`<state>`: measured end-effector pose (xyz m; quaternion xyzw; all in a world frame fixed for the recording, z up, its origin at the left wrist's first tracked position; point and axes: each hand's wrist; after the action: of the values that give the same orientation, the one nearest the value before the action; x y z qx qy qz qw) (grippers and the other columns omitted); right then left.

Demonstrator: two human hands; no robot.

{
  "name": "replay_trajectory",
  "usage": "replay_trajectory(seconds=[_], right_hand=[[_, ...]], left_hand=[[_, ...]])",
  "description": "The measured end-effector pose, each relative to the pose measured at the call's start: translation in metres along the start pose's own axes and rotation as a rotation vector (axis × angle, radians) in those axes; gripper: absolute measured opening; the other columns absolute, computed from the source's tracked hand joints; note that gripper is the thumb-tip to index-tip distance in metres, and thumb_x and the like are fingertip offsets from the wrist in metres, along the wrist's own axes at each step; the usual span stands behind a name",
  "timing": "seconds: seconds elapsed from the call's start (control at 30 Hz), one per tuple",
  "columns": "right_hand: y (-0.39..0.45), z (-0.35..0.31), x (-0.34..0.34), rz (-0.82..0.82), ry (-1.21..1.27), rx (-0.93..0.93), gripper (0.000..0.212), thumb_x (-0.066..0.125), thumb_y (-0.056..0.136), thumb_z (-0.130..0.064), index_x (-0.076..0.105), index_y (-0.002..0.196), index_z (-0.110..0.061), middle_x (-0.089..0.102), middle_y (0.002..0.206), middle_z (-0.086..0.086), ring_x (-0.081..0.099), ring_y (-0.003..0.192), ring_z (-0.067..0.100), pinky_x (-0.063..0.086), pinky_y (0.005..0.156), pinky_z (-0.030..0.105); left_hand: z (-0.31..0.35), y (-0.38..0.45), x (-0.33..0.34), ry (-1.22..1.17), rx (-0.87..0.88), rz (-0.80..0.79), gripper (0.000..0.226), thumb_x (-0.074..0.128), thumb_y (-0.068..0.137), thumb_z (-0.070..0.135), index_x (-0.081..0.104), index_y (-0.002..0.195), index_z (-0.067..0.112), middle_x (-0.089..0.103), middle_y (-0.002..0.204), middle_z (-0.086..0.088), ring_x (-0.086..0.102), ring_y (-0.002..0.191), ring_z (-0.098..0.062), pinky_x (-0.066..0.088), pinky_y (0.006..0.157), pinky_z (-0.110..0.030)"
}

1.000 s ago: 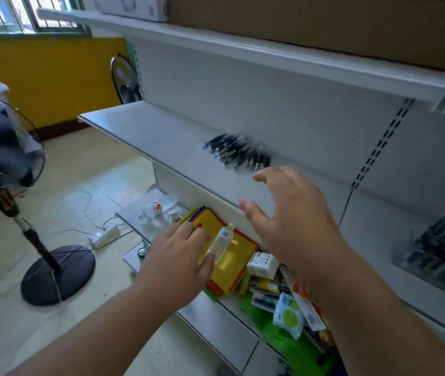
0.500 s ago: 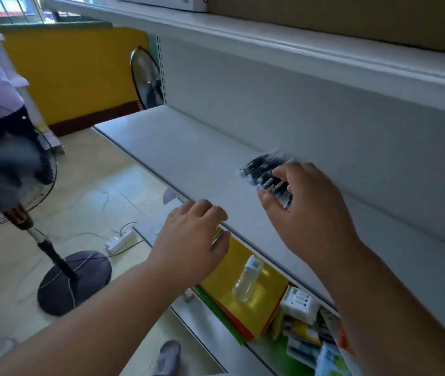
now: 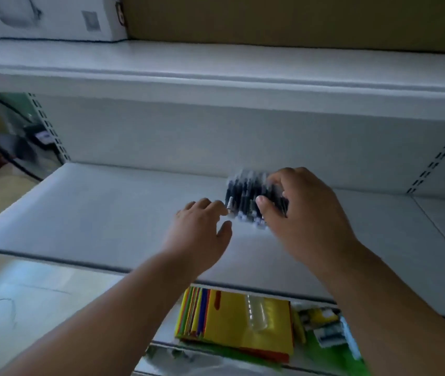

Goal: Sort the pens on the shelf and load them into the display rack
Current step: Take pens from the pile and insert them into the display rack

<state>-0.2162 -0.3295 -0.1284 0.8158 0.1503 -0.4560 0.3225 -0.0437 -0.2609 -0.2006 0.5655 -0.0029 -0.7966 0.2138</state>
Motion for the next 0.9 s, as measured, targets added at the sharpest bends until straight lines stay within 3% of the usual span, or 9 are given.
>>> replay_trajectory(seconds=[0.17, 0.3, 0.47, 0.63, 0.73, 0.9], right_hand=[[0.003, -0.012, 0.007, 0.008, -0.055, 0.077, 0.031, 0.061, 0.092, -0.039, 0.057, 0.116, -0.021, 0.057, 0.112, -0.001, 0.058, 0.099, 0.018, 0.048, 0.088, 0.039], [0.001, -0.014, 0.008, 0.010, -0.061, 0.114, 0.033, 0.059, 0.092, -0.041, 0.056, 0.119, -0.022, 0.057, 0.117, -0.003, 0.058, 0.104, 0.018, 0.048, 0.090, 0.042], [-0.001, -0.012, 0.015, 0.049, -0.046, 0.139, 0.030, 0.059, 0.092, -0.040, 0.057, 0.116, -0.021, 0.057, 0.111, -0.004, 0.057, 0.099, 0.016, 0.049, 0.087, 0.040], [0.004, -0.010, 0.019, 0.093, -0.055, 0.136, 0.027, 0.060, 0.092, -0.039, 0.058, 0.112, -0.021, 0.058, 0.106, -0.005, 0.057, 0.092, 0.016, 0.049, 0.080, 0.037], [0.005, -0.007, 0.022, 0.099, -0.055, 0.133, 0.028, 0.060, 0.092, -0.039, 0.058, 0.112, -0.020, 0.059, 0.106, -0.004, 0.058, 0.091, 0.015, 0.049, 0.078, 0.035], [0.004, 0.006, 0.031, 0.074, -0.015, 0.199, 0.023, 0.061, 0.091, -0.038, 0.059, 0.109, -0.023, 0.058, 0.097, -0.012, 0.053, 0.082, 0.009, 0.044, 0.071, 0.028]], left_hand=[[-0.014, 0.036, 0.006, 0.018, -0.020, -0.081, 0.040, 0.047, 0.096, 0.049, 0.057, 0.123, 0.021, 0.064, 0.116, 0.001, 0.055, 0.111, -0.023, 0.046, 0.091, -0.035], [-0.018, 0.063, 0.019, -0.020, -0.136, -0.185, 0.052, 0.045, 0.094, 0.060, 0.060, 0.119, 0.016, 0.063, 0.118, -0.006, 0.060, 0.106, -0.030, 0.051, 0.086, -0.038], [-0.026, 0.076, 0.025, 0.042, -0.128, -0.219, 0.035, 0.052, 0.089, 0.042, 0.061, 0.107, 0.014, 0.066, 0.107, -0.009, 0.063, 0.095, -0.033, 0.050, 0.071, -0.033], [-0.024, 0.087, 0.022, 0.138, -0.142, -0.281, 0.026, 0.051, 0.087, 0.041, 0.053, 0.080, 0.017, 0.059, 0.077, -0.001, 0.057, 0.068, -0.022, 0.042, 0.057, -0.027], [-0.022, 0.092, 0.020, 0.159, -0.149, -0.344, 0.021, 0.051, 0.090, 0.037, 0.057, 0.083, 0.018, 0.055, 0.073, 0.001, 0.054, 0.066, -0.019, 0.040, 0.056, -0.027], [-0.027, 0.062, 0.001, -0.103, -0.196, -0.226, 0.021, 0.047, 0.092, 0.030, 0.047, 0.076, 0.017, 0.053, 0.073, -0.004, 0.049, 0.061, -0.020, 0.032, 0.049, -0.027]])
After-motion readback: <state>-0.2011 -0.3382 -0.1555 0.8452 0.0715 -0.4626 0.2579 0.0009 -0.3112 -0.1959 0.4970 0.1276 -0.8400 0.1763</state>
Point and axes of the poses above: each hand's wrist, its own y-axis towards the middle knuckle, its own x-axis out of the palm, z = x × y
